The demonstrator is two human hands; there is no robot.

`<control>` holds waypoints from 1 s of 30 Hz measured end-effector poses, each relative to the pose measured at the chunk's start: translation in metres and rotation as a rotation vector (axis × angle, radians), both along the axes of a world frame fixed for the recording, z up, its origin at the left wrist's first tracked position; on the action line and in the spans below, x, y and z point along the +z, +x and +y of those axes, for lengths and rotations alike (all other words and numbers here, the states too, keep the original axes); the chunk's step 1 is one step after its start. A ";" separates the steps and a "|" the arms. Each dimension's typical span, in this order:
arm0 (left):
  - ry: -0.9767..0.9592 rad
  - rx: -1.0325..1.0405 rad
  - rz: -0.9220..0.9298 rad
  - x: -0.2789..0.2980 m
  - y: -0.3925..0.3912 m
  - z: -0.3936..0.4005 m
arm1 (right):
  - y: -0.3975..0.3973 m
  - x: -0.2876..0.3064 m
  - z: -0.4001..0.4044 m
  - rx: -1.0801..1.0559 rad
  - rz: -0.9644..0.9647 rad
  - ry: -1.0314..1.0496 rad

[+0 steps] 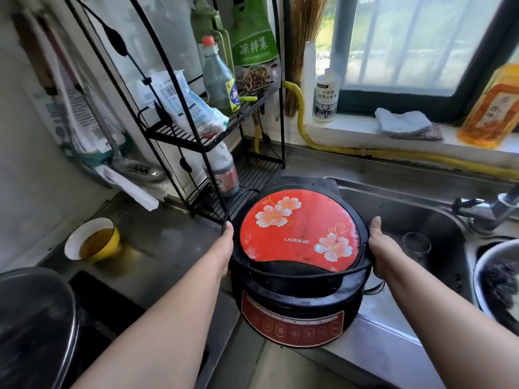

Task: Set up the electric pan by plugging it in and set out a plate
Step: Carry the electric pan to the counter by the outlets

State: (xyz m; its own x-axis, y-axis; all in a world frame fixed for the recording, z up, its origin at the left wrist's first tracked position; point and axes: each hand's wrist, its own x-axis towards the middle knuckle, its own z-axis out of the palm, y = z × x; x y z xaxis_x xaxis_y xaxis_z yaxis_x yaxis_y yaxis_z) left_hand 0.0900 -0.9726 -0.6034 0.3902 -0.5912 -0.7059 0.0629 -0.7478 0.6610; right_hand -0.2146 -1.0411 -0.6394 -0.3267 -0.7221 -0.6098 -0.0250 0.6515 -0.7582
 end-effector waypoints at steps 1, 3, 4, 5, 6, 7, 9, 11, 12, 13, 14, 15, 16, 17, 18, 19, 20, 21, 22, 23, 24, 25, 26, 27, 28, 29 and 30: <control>0.006 -0.003 -0.004 0.001 -0.003 0.004 | -0.004 -0.001 0.004 -0.004 0.005 0.006; 0.025 0.007 -0.017 0.005 -0.012 0.016 | -0.013 -0.002 0.012 0.006 0.036 0.007; 0.028 0.022 -0.026 0.007 -0.018 0.024 | -0.017 -0.001 0.018 0.015 0.049 0.005; 0.031 0.033 -0.032 0.007 -0.021 0.029 | -0.020 0.000 0.020 0.016 0.058 0.004; 0.030 0.045 -0.040 0.011 -0.027 0.037 | -0.025 0.003 0.026 0.018 0.057 -0.002; 0.018 0.063 -0.046 0.015 -0.034 0.049 | -0.031 0.008 0.034 0.035 0.055 -0.007; -0.013 0.084 -0.050 0.022 -0.043 0.065 | -0.038 0.018 0.043 0.078 0.040 -0.014; -0.059 0.119 -0.055 0.034 -0.057 0.094 | -0.048 0.034 0.063 0.137 0.030 -0.041; -0.070 0.146 -0.063 0.039 -0.065 0.109 | -0.053 0.040 0.071 0.153 0.036 -0.052; -0.078 0.166 -0.078 0.044 -0.072 0.125 | -0.058 0.046 0.080 0.163 0.037 -0.059; -0.090 0.198 -0.087 0.048 -0.084 0.149 | -0.067 0.051 0.097 0.186 0.031 -0.075; -0.106 0.225 -0.085 0.052 -0.094 0.167 | -0.073 0.056 0.111 0.208 0.013 -0.094; -0.120 0.252 -0.077 0.054 -0.104 0.189 | -0.080 0.060 0.127 0.233 -0.008 -0.115; -0.133 0.276 -0.065 0.056 -0.114 0.210 | -0.086 0.065 0.142 0.253 -0.033 -0.121; -0.144 0.305 -0.061 0.058 -0.124 0.232 | -0.093 0.070 0.157 0.270 -0.056 -0.134; -0.142 0.341 -0.062 0.060 -0.136 0.256 | -0.099 0.074 0.173 0.289 -0.068 -0.134; -0.131 0.366 -0.065 0.061 -0.146 0.280 | -0.104 0.077 0.188 0.311 -0.078 -0.139; -0.119 0.380 -0.060 0.062 -0.157 0.303 | -0.108 0.080 0.204 0.334 -0.090 -0.134; -0.108 0.391 -0.045 0.064 -0.167 0.328 | -0.111 0.081 0.221 0.362 -0.103 -0.125; -0.093 0.412 -0.032 0.066 -0.174 0.355 | -0.111 0.083 0.240 0.393 -0.119 -0.105; -0.081 0.433 -0.030 0.067 -0.179 0.378 | -0.111 0.081 0.255 0.418 -0.145 -0.091; -0.067 0.463 -0.034 0.067 -0.184 0.405 | -0.111 0.082 0.277 0.452 -0.178 -0.071; -0.062 0.492 -0.036 0.068 -0.188 0.432 | -0.108 0.080 0.298 0.491 -0.205 -0.057; -0.055 0.521 -0.036 0.067 -0.190 0.457 | -0.104 0.080 0.320 0.525 -0.209 -0.034; -0.042 0.548 -0.043 0.066 -0.193 0.477 | -0.102 0.078 0.336 0.538 -0.200 -0.027; -0.022 0.578 -0.049 0.067 -0.195 0.501 | -0.098 0.077 0.356 0.547 -0.174 -0.031; -0.006 0.602 -0.055 0.067 -0.195 0.524 | -0.093 0.075 0.374 0.553 -0.135 -0.050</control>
